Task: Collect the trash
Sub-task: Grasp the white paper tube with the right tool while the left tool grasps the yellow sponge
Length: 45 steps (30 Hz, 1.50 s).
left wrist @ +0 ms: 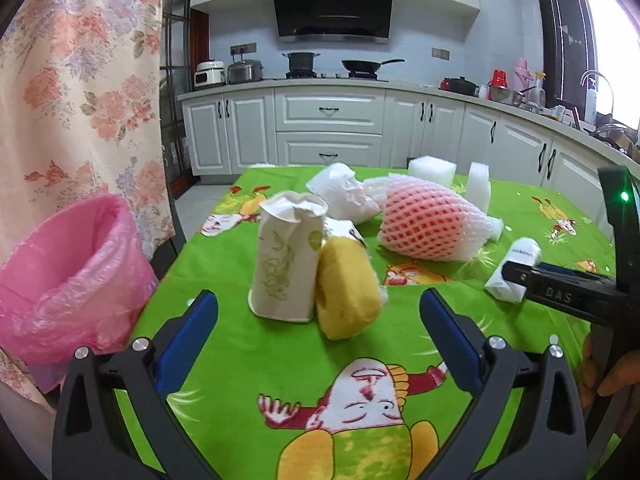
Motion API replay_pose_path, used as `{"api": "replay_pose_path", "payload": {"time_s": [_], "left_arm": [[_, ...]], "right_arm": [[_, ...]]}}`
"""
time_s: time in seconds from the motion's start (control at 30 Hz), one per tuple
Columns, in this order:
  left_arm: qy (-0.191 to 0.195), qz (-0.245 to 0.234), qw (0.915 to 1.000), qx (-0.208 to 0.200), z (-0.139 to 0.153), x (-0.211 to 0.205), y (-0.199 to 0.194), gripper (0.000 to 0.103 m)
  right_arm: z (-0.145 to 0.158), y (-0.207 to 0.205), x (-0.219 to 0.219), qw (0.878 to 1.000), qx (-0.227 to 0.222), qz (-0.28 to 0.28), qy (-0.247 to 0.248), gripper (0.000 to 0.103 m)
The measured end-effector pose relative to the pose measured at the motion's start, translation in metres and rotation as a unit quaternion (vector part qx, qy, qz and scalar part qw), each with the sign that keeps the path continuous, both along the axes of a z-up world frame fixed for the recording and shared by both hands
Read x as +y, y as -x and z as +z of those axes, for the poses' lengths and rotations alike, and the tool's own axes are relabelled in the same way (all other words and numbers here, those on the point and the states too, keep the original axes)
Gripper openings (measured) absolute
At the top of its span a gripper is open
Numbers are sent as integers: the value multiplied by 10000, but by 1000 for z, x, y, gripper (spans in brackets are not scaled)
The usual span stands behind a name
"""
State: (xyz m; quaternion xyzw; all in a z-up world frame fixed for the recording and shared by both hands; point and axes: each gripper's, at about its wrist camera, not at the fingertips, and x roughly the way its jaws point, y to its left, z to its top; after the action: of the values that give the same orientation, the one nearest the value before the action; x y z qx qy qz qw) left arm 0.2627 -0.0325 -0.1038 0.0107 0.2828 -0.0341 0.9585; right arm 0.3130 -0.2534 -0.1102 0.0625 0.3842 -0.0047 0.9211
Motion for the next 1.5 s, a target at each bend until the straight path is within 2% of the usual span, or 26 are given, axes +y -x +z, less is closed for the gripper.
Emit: {"api": "replay_pose_path", "payload": {"time_s": [0.1,0.17,0.23,0.33,0.4,0.43,0.63,0.7,0.8,1.0,1.3,1.5], "left_arm": [[10,-71,9999,109,-5,-3,-5,98],[-2,-88,9999,121,-6,-4,-8,98],[-55,-97,9998,175,-8,-7,-14,97],[-75,-122,9996,263,-11,-13,-24,90],[-90,-205,9991,353,-14,-18,-30,78],[-102,-245,9989,379,-15,-20,-32,75],[-273,-330,9972,606,-24,-35,-46,54],[-325,-327,9965,694,-27,-38,-51,41],[-385,-305,9965,670,-28,-40,-50,31],[-369,-281,9969,634,-28,-39,-48,27],[-135,-331,9985,425,-20,-32,-41,26],[-60,-448,9984,353,-16,-34,-18,26]], "right_arm": [[-1,-9,4,9999,84,37,49,60],[-2,-14,6,9999,130,67,74,55],[-4,-20,8,9996,201,141,108,44],[-3,-20,9,9995,173,229,140,36],[-1,-17,11,9994,97,288,145,32],[-1,-17,10,9994,88,299,137,29],[-1,-17,10,9994,87,315,126,28],[-1,-17,12,9991,93,371,170,28],[0,-17,13,9990,89,387,183,28],[-1,-18,9,9994,116,308,63,27],[2,-14,9,9997,-8,212,154,25],[10,3,12,9986,-327,251,329,25]]}}
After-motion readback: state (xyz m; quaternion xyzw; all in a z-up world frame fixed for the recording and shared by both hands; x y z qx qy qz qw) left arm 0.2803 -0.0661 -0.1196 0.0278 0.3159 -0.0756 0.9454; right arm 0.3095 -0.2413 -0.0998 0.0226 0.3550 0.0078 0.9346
